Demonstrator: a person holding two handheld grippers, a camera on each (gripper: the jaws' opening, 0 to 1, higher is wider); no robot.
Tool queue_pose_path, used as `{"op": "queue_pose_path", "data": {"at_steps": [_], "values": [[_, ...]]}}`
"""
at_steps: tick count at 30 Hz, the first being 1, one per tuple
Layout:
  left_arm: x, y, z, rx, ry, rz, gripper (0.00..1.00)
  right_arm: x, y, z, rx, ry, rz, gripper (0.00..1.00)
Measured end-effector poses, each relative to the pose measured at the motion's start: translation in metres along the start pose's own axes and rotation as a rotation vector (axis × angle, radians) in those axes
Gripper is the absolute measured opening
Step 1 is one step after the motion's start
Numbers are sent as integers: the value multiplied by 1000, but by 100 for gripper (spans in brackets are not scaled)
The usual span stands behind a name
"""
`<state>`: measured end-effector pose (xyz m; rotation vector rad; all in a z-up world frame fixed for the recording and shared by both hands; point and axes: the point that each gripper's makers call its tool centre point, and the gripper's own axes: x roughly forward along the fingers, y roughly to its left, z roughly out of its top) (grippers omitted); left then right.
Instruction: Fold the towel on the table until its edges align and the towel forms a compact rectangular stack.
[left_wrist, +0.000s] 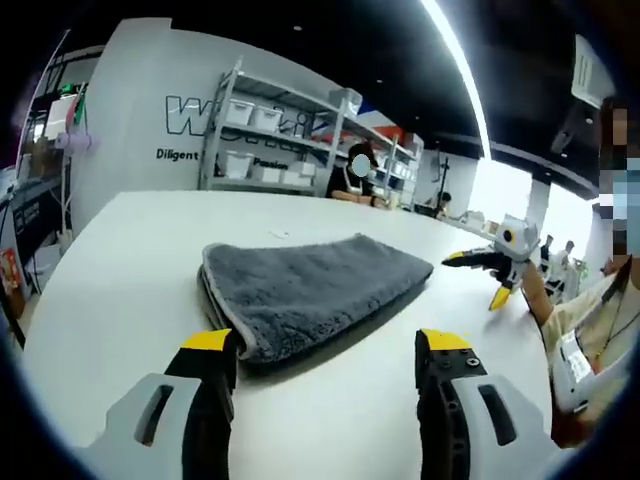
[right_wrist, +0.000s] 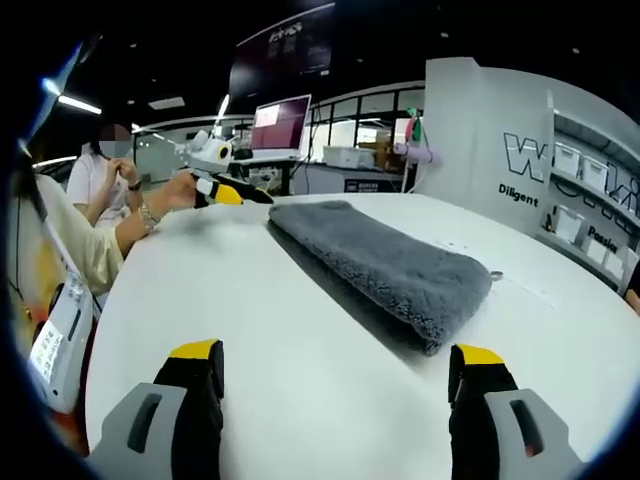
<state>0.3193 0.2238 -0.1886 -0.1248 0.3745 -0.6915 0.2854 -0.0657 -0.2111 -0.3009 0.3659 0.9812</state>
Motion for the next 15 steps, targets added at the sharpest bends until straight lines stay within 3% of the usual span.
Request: {"op": "queue_pose_path", "data": {"at_steps": [6, 15], "values": [[0, -13, -7, 10, 30, -23, 83, 0, -5, -1, 23, -3, -8, 95], [9, -31, -23, 114, 115, -60, 95, 0, -11, 1, 32, -21, -23, 95]]}}
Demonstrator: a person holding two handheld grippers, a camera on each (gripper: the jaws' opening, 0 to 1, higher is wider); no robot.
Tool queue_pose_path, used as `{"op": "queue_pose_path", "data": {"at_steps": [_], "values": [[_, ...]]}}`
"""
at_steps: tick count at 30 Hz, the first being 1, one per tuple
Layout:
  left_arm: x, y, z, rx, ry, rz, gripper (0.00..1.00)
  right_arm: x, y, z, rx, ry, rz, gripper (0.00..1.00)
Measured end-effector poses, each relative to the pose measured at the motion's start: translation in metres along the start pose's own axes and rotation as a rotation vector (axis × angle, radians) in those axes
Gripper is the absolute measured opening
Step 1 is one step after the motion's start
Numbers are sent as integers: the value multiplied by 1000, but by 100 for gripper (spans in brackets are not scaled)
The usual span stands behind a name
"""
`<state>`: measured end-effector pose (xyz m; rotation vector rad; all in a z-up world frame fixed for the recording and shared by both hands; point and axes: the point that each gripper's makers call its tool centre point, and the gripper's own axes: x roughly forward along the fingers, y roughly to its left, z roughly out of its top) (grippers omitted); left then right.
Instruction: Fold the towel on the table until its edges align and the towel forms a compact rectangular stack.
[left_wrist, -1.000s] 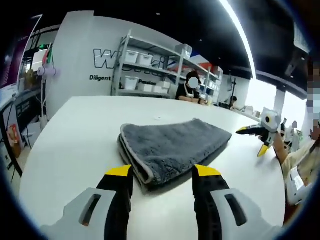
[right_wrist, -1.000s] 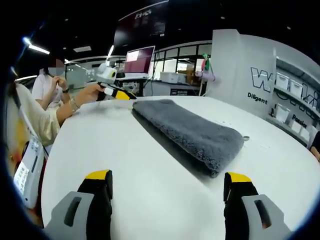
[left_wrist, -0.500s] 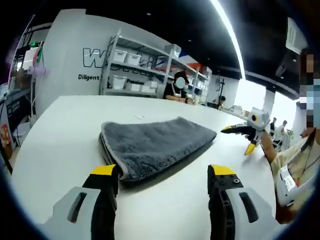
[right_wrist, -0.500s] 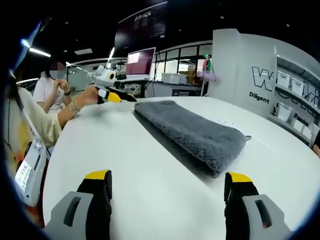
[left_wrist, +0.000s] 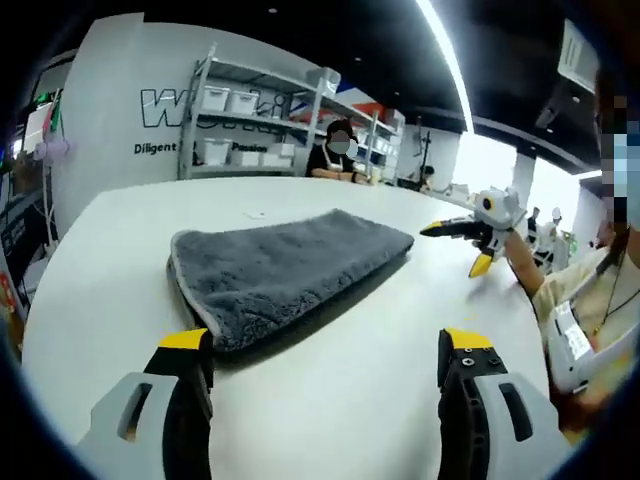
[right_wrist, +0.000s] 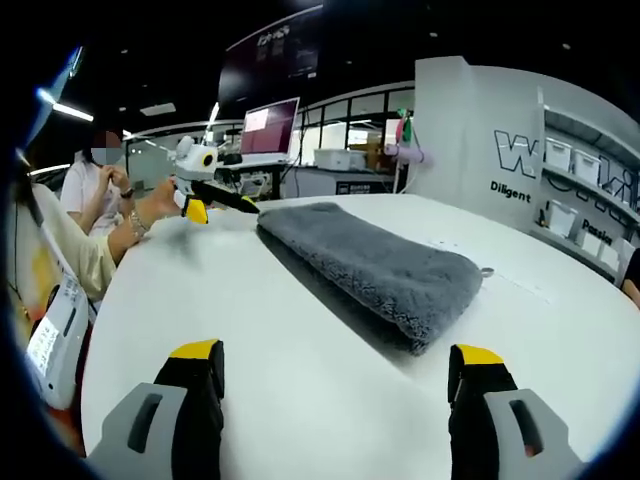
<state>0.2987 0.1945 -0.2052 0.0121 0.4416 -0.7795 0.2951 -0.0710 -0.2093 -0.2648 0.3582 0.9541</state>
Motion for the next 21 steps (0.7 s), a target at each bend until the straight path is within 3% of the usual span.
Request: {"op": "queue_pose_path", "data": {"at_steps": [5, 15, 21], "values": [[-2, -5, 2, 7, -6, -16, 99, -8, -14, 11, 23, -50, -29, 97], [-5, -12, 4, 23, -24, -36, 99, -5, -35, 7, 51, -25, -65, 99], [-9, -11, 6, 34, -30, -35, 99, -7, -49, 15, 50, -18, -92, 99]]}}
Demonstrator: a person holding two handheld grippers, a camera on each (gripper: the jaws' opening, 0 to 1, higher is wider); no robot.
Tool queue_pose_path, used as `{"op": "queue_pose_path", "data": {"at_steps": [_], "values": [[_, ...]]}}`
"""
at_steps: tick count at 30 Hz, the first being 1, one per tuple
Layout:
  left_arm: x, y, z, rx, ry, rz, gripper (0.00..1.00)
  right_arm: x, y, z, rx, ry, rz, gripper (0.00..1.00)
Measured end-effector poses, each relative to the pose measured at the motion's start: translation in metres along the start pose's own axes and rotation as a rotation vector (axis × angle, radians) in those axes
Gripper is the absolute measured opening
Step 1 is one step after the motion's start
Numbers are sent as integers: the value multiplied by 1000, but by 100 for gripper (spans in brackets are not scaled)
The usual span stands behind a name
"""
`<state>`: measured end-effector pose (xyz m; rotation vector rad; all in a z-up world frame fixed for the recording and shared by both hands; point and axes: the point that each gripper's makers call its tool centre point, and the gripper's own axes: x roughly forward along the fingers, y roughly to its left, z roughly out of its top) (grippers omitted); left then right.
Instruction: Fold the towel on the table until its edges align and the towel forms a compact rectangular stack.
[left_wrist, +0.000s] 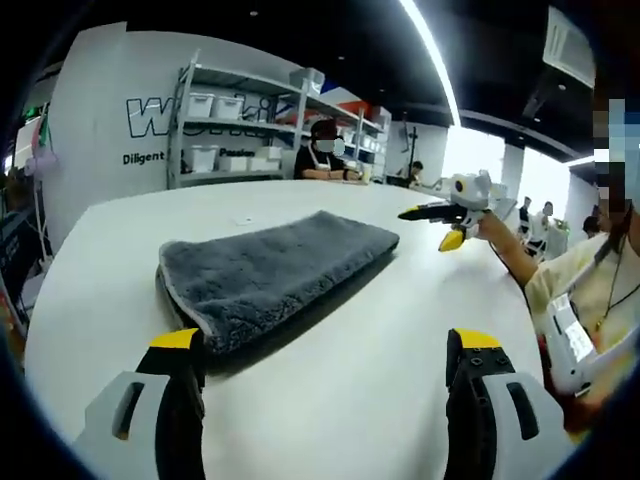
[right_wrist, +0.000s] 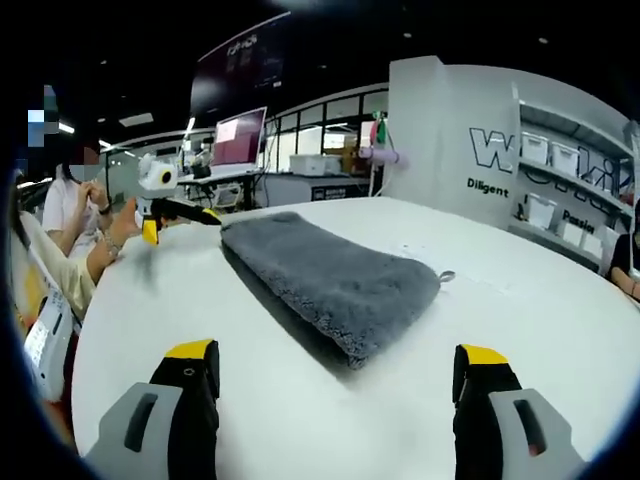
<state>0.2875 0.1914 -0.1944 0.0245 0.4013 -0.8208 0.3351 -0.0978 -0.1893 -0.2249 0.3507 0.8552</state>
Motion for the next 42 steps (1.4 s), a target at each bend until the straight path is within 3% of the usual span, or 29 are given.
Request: {"op": "queue_pose_path", "data": {"at_steps": [3, 10, 13, 19, 27, 36, 42], "values": [[0, -3, 1, 2, -4, -15, 99, -3, -13, 18, 24, -36, -36, 99], [1, -10, -2, 4, 7, -54, 99, 5, -30, 39, 40, -50, -79, 98], [1, -10, -2, 4, 8, -58, 99, 12, -35, 47, 49, -61, -89, 92], [0, -10, -1, 11, 5, -54, 99, 28, -53, 60, 85, -93, -130, 72], [2, -11, -5, 12, 21, -59, 99, 42, -77, 52, 108, -48, -212, 41], [3, -11, -7, 11, 34, -58, 99, 56, -90, 43, 201, -8, -198, 33], [2, -12, -7, 14, 36, -63, 99, 70, -87, 23, 282, 60, -152, 31]]}}
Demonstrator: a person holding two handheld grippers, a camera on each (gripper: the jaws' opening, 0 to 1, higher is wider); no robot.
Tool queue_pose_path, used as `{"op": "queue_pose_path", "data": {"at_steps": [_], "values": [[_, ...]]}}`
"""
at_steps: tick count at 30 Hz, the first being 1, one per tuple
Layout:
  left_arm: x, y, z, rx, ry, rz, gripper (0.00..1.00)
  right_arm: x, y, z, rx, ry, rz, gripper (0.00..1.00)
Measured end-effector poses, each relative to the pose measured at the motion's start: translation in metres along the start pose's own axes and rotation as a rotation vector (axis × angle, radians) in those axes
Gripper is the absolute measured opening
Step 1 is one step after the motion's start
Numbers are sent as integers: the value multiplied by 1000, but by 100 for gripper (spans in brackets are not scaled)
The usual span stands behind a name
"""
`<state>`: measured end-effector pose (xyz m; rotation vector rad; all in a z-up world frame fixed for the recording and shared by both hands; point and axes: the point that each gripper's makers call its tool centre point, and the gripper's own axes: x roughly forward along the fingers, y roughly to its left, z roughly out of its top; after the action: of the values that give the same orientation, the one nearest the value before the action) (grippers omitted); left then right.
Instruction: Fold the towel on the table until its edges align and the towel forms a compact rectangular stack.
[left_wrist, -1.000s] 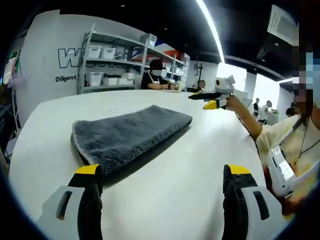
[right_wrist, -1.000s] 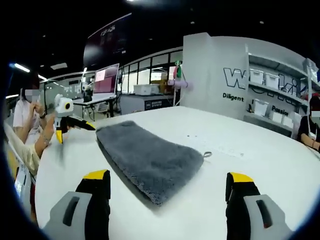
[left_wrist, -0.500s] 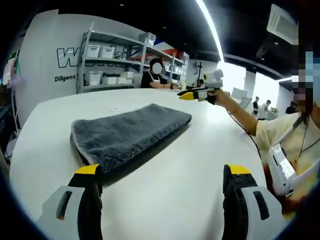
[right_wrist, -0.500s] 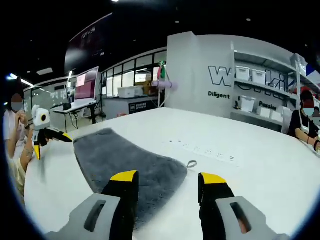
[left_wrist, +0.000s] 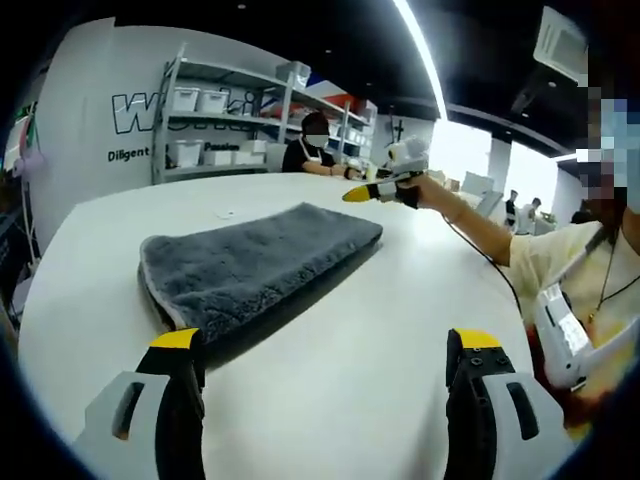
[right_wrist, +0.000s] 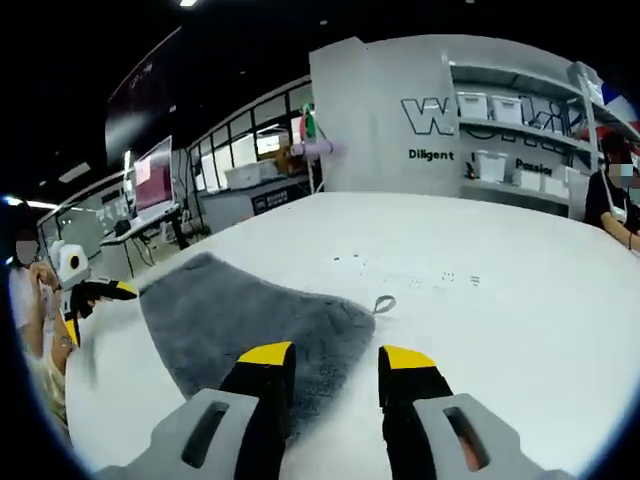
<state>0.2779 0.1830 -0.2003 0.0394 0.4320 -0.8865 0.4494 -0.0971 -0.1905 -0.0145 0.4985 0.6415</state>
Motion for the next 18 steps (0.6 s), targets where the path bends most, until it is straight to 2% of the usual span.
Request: {"op": "queue_pose_path", "data": {"at_steps": [5, 13, 16, 18], "values": [[-1, -1, 1, 5, -1, -3, 99, 8, 2, -18, 27, 42, 24, 28], [1, -3, -2, 6, 8, -4, 99, 13, 1, -32, 35, 90, 40, 23], [3, -3, -4, 7, 17, -3, 99, 17, 7, -39, 94, 103, 84, 21], [3, -3, -7, 5, 26, -2, 99, 17, 6, -39, 107, 110, 88, 21]]}}
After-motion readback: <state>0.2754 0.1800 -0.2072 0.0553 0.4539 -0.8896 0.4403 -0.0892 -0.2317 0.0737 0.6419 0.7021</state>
